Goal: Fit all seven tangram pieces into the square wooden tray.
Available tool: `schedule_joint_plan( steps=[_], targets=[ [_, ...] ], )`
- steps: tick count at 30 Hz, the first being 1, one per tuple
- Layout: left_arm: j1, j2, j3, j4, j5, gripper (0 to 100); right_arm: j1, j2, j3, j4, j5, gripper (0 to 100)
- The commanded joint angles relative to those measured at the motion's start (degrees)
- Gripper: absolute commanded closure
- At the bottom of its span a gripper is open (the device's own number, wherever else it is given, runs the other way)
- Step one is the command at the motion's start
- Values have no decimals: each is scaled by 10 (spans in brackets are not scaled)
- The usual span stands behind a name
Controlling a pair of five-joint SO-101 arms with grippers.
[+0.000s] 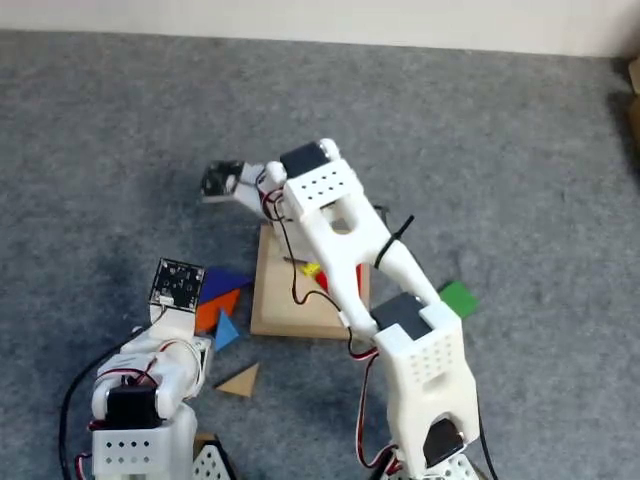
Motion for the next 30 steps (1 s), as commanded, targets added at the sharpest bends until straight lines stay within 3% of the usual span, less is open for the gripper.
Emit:
schedule_joint_plan(
  steps=[1, 6, 20, 30],
  targets=[
    [6, -2, 11, 4, 2, 829, 16, -21, -35, -80, -99, 975],
    [6, -2, 11, 4, 2, 829, 43, 22, -10, -134, -167, 975],
    [6, -2, 11, 4, 2, 829, 42, 86, -12, -77, -167, 977],
    [5, -2, 11, 4, 2, 829, 49, -29, -37, -2, -168, 978]
  ],
)
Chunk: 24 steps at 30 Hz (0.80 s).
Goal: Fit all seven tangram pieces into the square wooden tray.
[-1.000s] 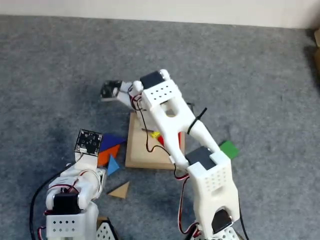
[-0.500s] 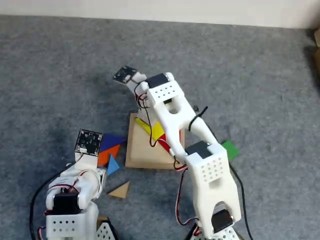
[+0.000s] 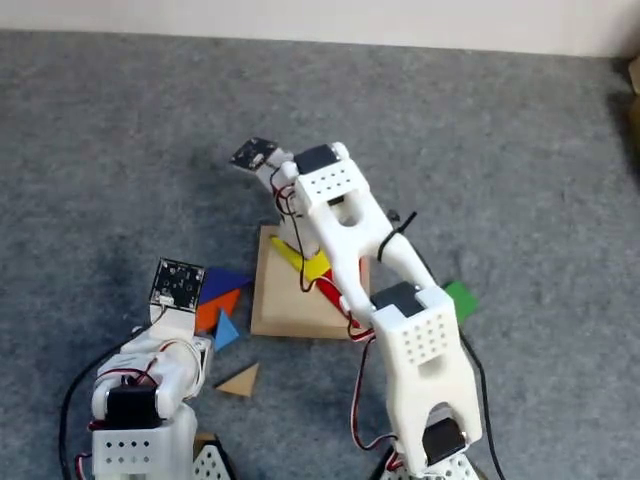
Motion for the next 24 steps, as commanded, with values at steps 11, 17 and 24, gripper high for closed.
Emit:
schedule_joint_plan(
  steps=[11, 17, 24],
  targets=[
    [5, -2, 11, 4, 2, 829, 112, -200, 0, 168, -18, 978],
    [5, -2, 11, 4, 2, 829, 165, -276, 122, 127, -34, 978],
    [5, -2, 11, 4, 2, 829, 207, -441, 338, 10, -68, 974]
  ],
)
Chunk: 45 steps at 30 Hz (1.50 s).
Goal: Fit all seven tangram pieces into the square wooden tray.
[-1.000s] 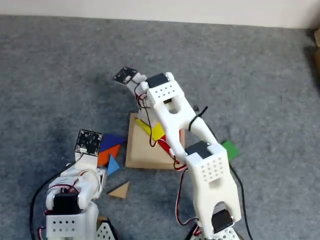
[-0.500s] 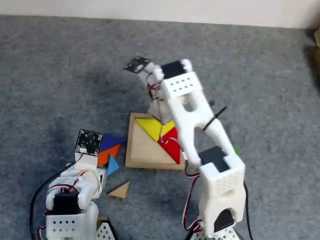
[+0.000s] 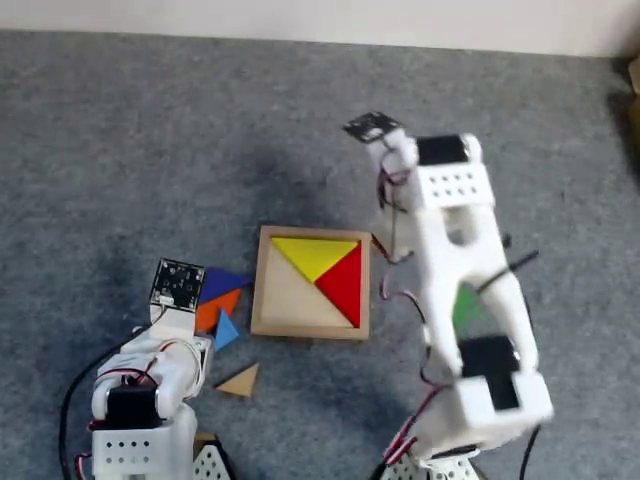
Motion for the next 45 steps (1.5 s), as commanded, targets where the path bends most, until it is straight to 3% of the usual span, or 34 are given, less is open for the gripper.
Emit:
schedule_joint_plan(
  steps=[1, 3, 8, 11, 17, 29, 38, 45],
  targets=[
    [5, -2, 11, 4, 2, 829, 26, -116, 102, -75, -29, 971],
    [5, -2, 11, 4, 2, 829, 35, -156, 165, -104, -32, 931],
    [5, -2, 11, 4, 2, 829, 70, -204, 272, -123, -30, 714],
    [5, -2, 11, 4, 2, 829, 95, -196, 293, -138, -28, 673],
    [5, -2, 11, 4, 2, 829, 118, -118, 300, -210, 52, 672],
    [5, -2, 11, 4, 2, 829, 134, 54, 301, -268, 120, 678],
    [5, -2, 11, 4, 2, 829, 134, 59, 301, -265, 121, 871],
    [5, -2, 11, 4, 2, 829, 132, -38, 303, -263, 121, 937]
  ],
)
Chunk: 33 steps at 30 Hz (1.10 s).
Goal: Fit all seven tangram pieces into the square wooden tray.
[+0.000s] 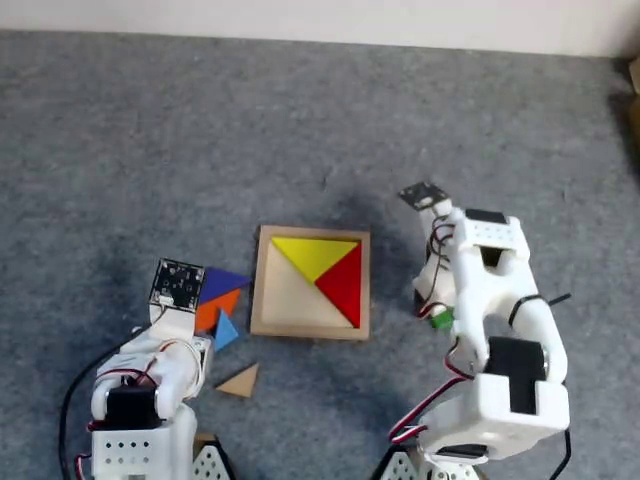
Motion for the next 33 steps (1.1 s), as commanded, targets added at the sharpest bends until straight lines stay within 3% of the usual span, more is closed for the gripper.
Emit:
schedule_joint_plan(
  steps=[1, 9, 18, 24, 33],
  targets=[
    [5, -2, 11, 4, 2, 829, 0, -74, 0, 3, 8, 937],
    [5, -2, 11, 4, 2, 829, -67, -177, -1, 18, 3, 936],
    [6, -2, 11, 4, 2, 829, -239, -225, -3, 35, -143, 936],
    [6, -2, 11, 4, 2, 829, -342, -205, -29, 30, -198, 936],
    [6, -2, 11, 4, 2, 829, -406, -60, -138, 30, -229, 936]
  ],
)
